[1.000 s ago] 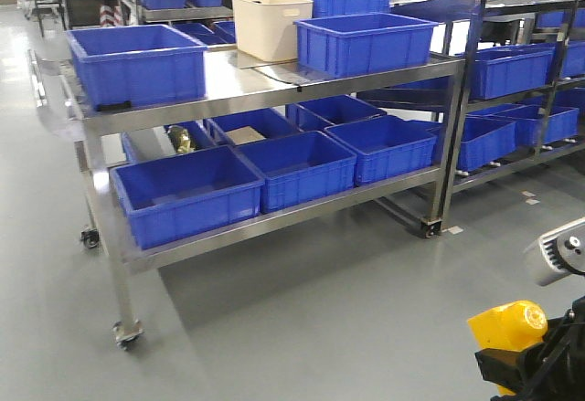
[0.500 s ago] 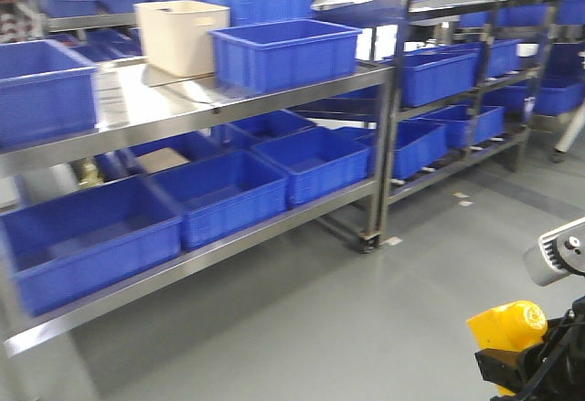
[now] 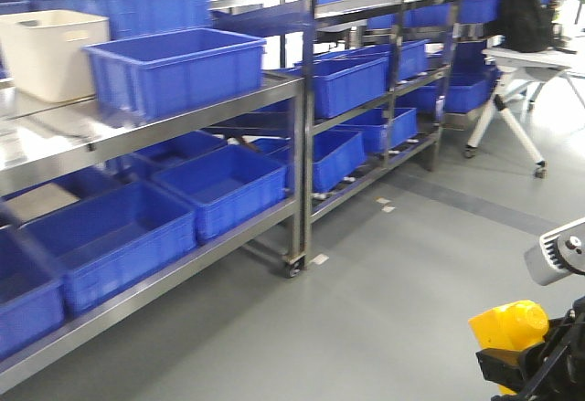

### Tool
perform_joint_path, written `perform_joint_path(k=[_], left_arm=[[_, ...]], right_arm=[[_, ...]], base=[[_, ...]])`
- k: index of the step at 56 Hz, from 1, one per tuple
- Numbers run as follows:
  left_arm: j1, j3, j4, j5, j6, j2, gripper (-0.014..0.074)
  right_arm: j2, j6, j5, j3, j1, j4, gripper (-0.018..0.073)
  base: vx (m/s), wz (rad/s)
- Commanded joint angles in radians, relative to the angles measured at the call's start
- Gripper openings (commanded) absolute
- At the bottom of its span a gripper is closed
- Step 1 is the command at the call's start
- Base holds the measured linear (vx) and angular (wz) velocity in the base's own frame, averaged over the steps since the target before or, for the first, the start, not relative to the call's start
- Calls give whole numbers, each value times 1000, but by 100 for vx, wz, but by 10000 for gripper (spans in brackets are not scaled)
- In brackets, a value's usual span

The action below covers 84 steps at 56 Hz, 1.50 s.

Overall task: Pick red and yellow blocks into blue bin
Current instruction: 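Drive the base to the blue bin holding both blocks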

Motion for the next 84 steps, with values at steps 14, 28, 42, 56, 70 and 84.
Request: perform_joint_path(k=[14, 28, 42, 56, 70, 84], left_arm=[[-5, -27, -12, -81, -5, 10, 224], [-5, -27, -12, -81, -5, 10, 224], [-5, -27, -12, -81, -5, 10, 224], [-5, -27, -12, -81, -5, 10, 224], [-5, -27, -12, -81, -5, 10, 224], [-5, -27, -12, -81, -5, 10, 224]], right_arm=[[-13, -7, -66, -29, -2, -8, 307], [-13, -7, -66, -29, -2, -8, 307], [-13, -7, -66, -29, -2, -8, 307], [-13, -7, -66, -29, -2, -8, 307], [-13, -7, -66, -29, -2, -8, 307], [-13, -7, -66, -29, -2, -8, 307]], base=[[42, -23], [41, -18], [39, -29], [38, -38], [36, -40], [35, -29]])
